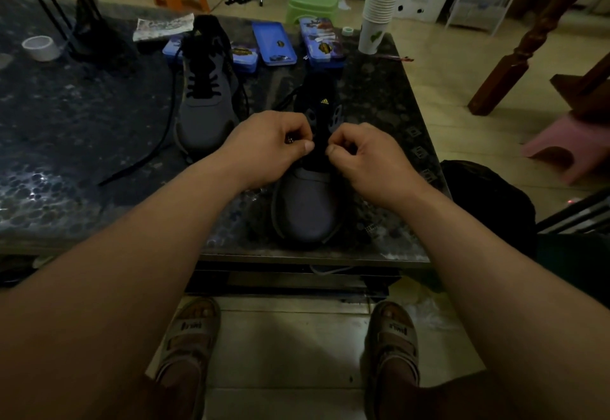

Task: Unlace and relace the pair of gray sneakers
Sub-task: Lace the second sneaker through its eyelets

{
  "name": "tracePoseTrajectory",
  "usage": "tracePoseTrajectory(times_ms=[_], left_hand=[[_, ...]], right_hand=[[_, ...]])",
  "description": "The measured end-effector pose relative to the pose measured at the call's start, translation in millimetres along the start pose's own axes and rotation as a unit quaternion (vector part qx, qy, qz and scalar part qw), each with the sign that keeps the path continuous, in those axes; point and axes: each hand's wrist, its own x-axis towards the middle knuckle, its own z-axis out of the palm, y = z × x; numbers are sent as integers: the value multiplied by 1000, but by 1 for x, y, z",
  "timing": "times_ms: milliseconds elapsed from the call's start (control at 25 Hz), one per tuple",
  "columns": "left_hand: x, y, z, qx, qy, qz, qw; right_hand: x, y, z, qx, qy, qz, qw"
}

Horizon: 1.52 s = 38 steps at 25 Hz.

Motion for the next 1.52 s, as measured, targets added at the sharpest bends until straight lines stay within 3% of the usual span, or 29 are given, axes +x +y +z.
tracePoseTrajectory(times_ms=[280,360,480,560,640,760,840,920,1040,1080,1120,1160,1240,1280,1360,1440,1520], left_hand=[[-12,9,-7,-69,-47,-37,996],[-19,8,-12,-88,-58,-52,993],[-31,9,-15,-77,-82,-56,992],[-33,14,-12,-59,-28,-55,996],[-38,29,-13,-111,38,-75,990],[-45,53,-15,-344,15,-106,933],[-47,62,-20,-425,46,-96,899],[-49,62,-29,-497,118,-127,850],[-55,43,-45,-633,193,-208,720],[-58,34,-49,-653,214,-222,692],[-63,28,-52,-650,226,-229,688],[-67,22,-52,-626,230,-227,710],[-75,23,-51,-529,206,-198,799],[-78,27,-48,-460,178,-169,853],[-84,35,-38,-286,85,-91,950],[-91,36,-24,-105,-29,-38,993],[-97,26,-19,26,-59,-52,997]], right_hand=[[0,-9,3,-59,-25,5,998],[0,-10,-1,66,-17,72,995],[-5,-18,-9,341,7,190,921],[-10,-27,-17,446,37,192,873],[-16,-40,-27,471,52,154,867],[-29,-66,-35,303,2,36,952],[-38,-72,-25,168,-46,-41,984],[-41,-64,-12,49,-70,-36,996],[-42,-50,-5,-10,-67,20,997],[-42,-49,-5,-3,-70,37,997],[-43,-50,-7,0,-73,43,996],[-43,-54,-6,-3,-67,36,997],[-44,-67,-5,35,-26,26,999],[-45,-77,-4,109,-17,42,993],[-43,-96,2,286,-66,115,949],[-38,-104,13,384,-109,171,901],[-29,-106,19,471,-88,201,854]])
